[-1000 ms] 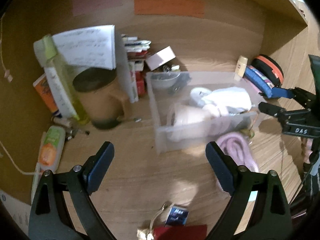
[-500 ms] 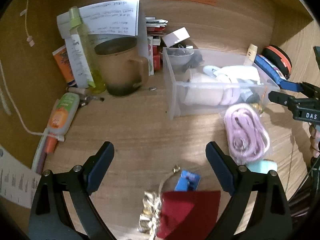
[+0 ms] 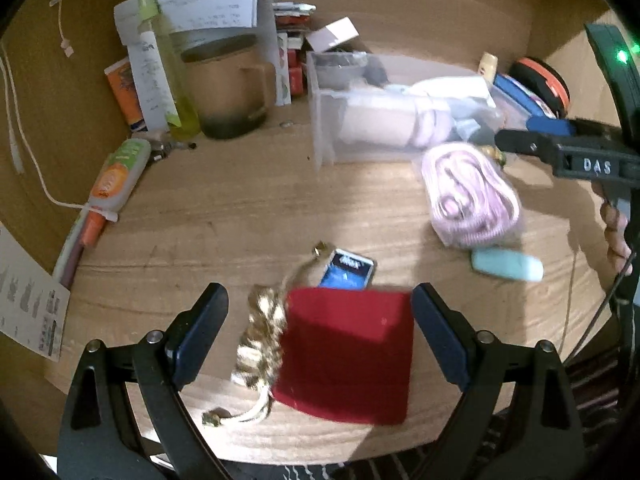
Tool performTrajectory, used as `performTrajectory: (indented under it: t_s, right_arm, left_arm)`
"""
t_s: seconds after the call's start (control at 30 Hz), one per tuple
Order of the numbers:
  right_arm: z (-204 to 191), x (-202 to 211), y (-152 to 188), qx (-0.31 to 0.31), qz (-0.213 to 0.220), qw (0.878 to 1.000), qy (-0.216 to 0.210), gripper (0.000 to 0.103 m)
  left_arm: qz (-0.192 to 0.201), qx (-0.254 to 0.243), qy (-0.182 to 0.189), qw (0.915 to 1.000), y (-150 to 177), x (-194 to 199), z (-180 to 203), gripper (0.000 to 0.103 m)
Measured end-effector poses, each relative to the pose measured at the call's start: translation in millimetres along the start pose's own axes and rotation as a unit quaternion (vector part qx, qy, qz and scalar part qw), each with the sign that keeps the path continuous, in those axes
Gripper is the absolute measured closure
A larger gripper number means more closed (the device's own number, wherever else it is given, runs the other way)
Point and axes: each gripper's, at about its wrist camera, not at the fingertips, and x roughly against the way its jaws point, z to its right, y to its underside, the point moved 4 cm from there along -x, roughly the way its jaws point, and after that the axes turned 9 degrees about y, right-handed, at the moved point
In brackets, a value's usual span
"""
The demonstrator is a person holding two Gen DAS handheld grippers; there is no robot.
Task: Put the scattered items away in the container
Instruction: 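Move the left tool to the red velvet pouch while the right tool approaches the bagged pink rope, then grasp the red velvet pouch with the left tool while the right tool grasps the bagged pink rope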
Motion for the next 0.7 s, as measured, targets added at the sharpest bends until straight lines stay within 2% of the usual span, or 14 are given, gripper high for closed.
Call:
performTrajectory:
  t_s: [0.27,0.4,0.6,0.7]
  right_arm:
    - [-13,-8,2,0.004,-0.016,1.000,-0.011,0.020]
    - [-16,-10,4,0.005,-0.023,1.000,-0.014,0.020]
    - [-23,-16,6,0.016,-0.035,0.999,-0.015,0.020]
    - [-29,-25,10,0.019,-0.054,0.998,-0.022,0.020]
  left_arm:
    - [-0.021,0.012,0.028,0.9993,17,-9,2,0.009]
    - [-0.025,0.009,0.030,0.9992,21,-14,3,0.009]
    - [-0.004,0.017,0.025,0.9995,22,-15,-3,0.010]
    - [0.010,0.019,0.012,0.9997,22,-13,-6,0.019]
